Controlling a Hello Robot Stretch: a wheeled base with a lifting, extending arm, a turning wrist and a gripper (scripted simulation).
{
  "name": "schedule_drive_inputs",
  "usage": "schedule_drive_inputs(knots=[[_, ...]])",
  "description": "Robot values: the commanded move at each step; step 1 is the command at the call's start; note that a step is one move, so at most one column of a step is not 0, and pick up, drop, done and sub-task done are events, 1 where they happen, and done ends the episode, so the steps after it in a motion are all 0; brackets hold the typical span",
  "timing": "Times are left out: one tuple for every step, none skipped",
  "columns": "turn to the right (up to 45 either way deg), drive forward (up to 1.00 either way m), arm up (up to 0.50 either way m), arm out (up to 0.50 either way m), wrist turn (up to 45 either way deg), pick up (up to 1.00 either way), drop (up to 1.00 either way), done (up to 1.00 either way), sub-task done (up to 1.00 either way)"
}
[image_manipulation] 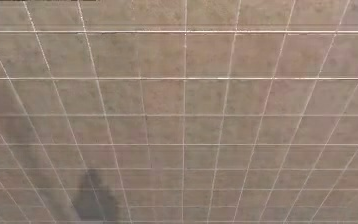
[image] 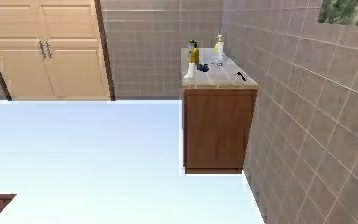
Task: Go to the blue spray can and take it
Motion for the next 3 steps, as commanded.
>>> schedule_drive_inputs(knots=[[0.0, 1.0, 0.0, 0.0, 0.0, 0.0, 0.0, 0.0, 0.0], [-45.0, 0.0, 0.0, 0.0, 0.0, 0.0, 0.0, 0.0, 0.0], [-30.0, 0.0, 0.0, 0.0, 0.0, 0.0, 0.0, 0.0, 0.0]])
